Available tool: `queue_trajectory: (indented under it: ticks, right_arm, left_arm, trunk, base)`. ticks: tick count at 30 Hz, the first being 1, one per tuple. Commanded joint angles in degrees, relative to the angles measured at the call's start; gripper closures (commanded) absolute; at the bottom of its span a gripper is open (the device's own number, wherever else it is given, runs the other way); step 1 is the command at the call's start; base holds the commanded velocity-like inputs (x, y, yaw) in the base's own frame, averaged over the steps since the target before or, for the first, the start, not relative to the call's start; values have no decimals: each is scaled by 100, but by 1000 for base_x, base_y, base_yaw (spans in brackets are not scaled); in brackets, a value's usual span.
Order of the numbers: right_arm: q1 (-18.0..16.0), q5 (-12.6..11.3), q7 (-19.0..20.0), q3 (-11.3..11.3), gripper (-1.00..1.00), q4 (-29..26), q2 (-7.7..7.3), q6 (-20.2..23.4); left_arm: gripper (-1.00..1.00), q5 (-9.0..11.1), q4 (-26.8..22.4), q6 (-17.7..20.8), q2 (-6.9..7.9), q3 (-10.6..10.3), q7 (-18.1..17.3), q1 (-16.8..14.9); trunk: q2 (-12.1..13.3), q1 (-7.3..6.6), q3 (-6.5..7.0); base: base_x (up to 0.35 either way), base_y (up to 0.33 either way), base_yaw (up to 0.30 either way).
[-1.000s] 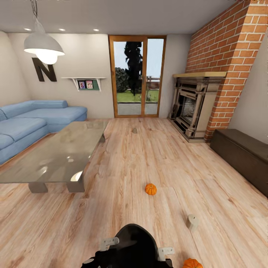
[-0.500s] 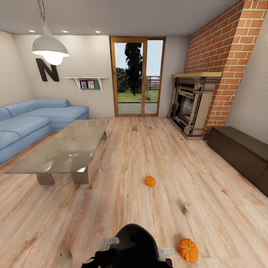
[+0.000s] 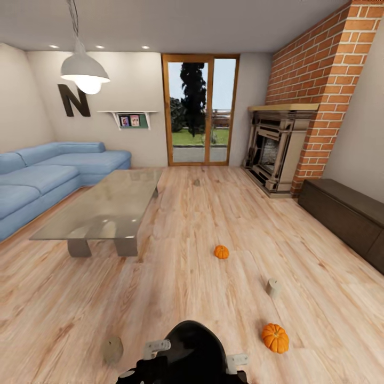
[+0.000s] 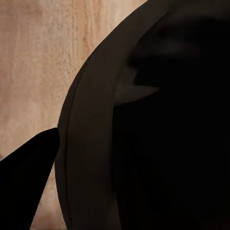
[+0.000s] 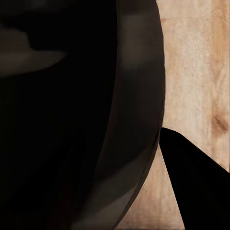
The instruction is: Place each of the two pumpkins and all three candles from the living room inside a cabinet in the living room (use any cabinet), then make sure every cabinet is closed, and position the cauldron so it is next to a table in the living room.
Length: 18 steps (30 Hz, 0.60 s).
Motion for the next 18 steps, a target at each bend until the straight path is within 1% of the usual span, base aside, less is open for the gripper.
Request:
queue_trajectory:
  ticks: [1, 10, 18]
  right_arm:
    - [-7, -14, 31, 61, 100, -48, 0, -149]
    - [-4, -12, 34, 61, 100, -48, 0, -149]
    - [-9, -16, 31, 61, 100, -48, 0, -149]
  left_arm:
    - [100, 4, 9, 5, 20, -5, 24, -1]
    - [100, 4, 9, 5, 20, -5, 22, 0]
    - [100, 4, 9, 5, 20, -5, 20, 0]
  trunk:
    - [-3, -3, -5]
    - [-3, -3, -5]
    - [-3, -3, -5]
  base:
    - [-173, 253, 0]
    - [-127, 268, 0]
    - [-56, 283, 0]
